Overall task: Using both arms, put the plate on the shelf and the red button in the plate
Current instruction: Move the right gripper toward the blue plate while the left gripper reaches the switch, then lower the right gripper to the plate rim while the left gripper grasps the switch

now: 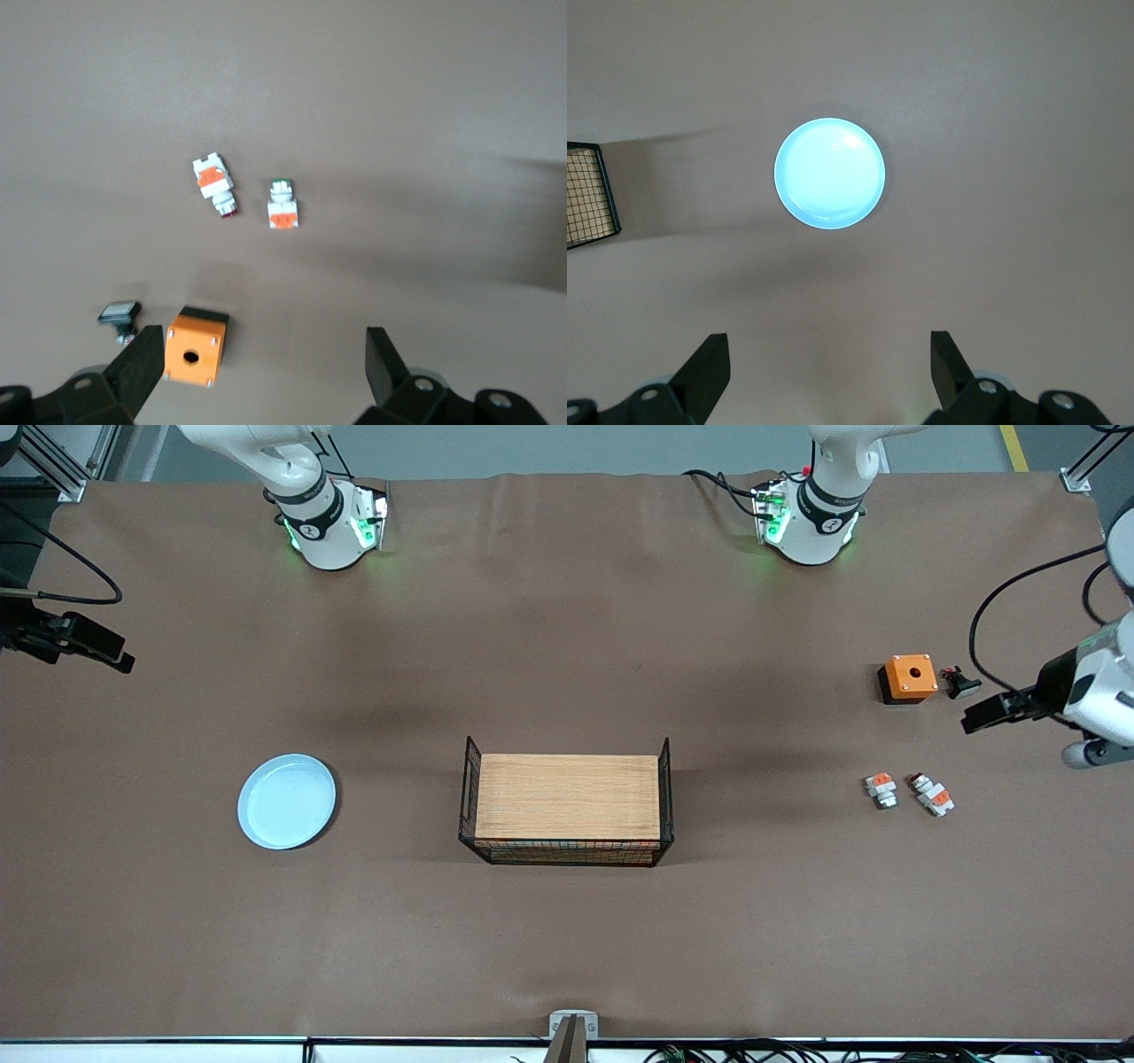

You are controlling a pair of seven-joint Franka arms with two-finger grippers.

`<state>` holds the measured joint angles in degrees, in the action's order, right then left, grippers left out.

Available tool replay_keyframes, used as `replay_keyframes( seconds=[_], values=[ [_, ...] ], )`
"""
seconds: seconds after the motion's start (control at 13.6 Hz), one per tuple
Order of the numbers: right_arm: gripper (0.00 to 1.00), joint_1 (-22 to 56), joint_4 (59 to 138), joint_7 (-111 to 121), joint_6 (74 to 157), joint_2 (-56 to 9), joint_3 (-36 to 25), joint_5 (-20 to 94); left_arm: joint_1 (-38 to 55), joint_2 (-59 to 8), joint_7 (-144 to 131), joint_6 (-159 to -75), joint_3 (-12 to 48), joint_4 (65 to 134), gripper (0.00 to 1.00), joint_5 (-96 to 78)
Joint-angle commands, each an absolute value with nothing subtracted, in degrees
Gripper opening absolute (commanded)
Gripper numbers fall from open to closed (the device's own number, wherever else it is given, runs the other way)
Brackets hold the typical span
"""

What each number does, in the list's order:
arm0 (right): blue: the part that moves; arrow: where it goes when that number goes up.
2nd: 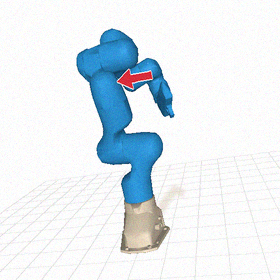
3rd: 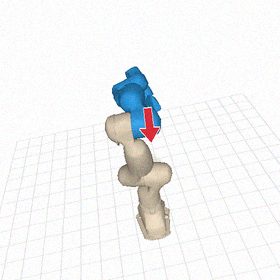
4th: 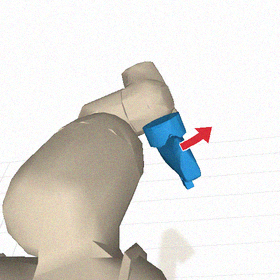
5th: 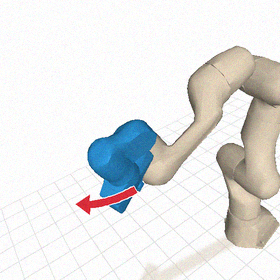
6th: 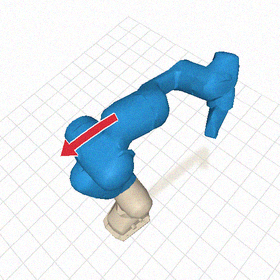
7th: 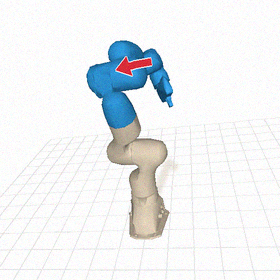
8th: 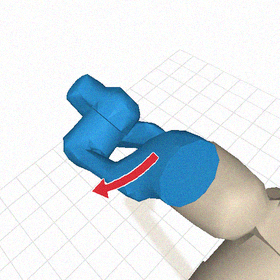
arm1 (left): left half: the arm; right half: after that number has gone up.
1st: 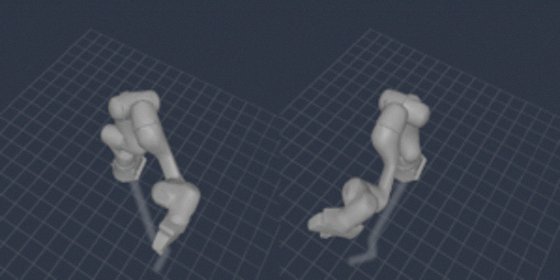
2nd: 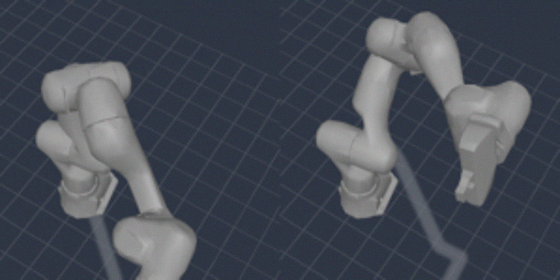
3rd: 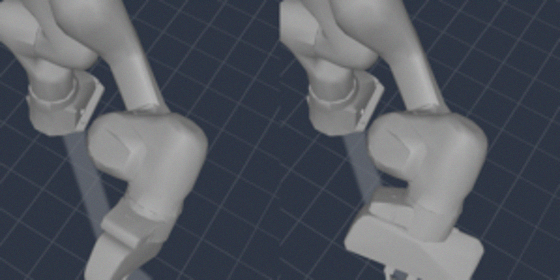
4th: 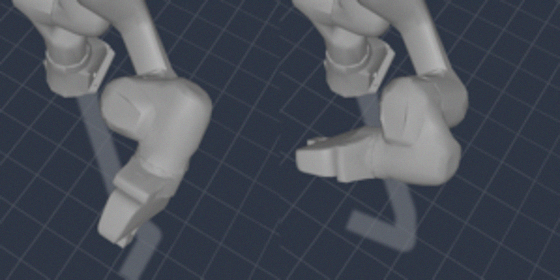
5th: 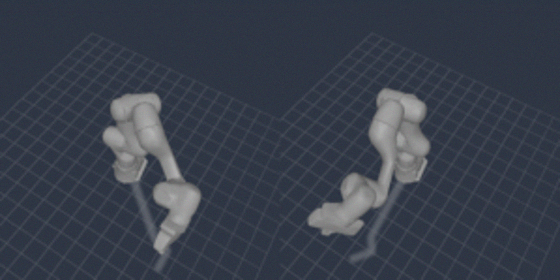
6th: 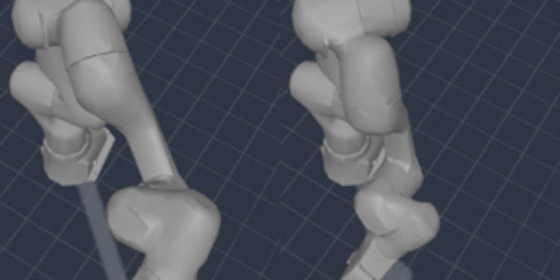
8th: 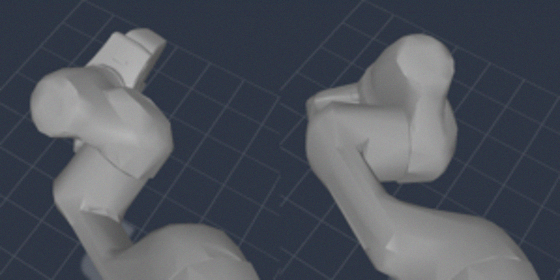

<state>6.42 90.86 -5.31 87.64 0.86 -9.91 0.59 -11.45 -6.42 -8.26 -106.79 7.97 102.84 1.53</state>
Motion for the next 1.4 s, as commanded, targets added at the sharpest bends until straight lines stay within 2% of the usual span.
replay_keyframes(
  seconds=[0.0, 0.37, 0.59, 0.73, 0.95, 1.32],
  values=[
    [1.0, 6.5, 91.9, -6.2, 86.9, 2.2, -9.9, 0.3, -12.8, -6.4, -7.9, -116.9, 8.2, 110.7, 1.0, 2.5],
    [1.0, 6.9, 91.4, -5.3, 85.9, -1.0, -9.8, -1.3, -15.6, -14.7, -8.3, -129.5, 8.2, 113.4, 1.0, 2.5],
    [1.0, 6.3, 91.5, -4.9, 86.7, -7.3, -9.8, -2.5, -17.2, -20.8, -9.2, -136.7, 8.2, 113.3, 0.98, 2.5],
    [1.0, 5.5, 92.1, -4.6, 90.5, -11.6, -9.8, -2.5, -17.2, -24.0, -12.9, -138.9, 7.8, 112.9, 0.96, 2.5],
    [1.0, 3.3, 96.3, 0.2, 100.3, -14.9, -9.8, -2.5, -17.1, -26.8, -14.5, -141.9, 6.8, 112.9, 0.94, 2.5],
    [1.0, 2.4, 111.9, 0.4, 125.4, -15.6, -9.8, -2.3, -17.4, -28.9, -14.3, -143.9, 5.7, 112.9, 0.93, 2.5]
  ],
)
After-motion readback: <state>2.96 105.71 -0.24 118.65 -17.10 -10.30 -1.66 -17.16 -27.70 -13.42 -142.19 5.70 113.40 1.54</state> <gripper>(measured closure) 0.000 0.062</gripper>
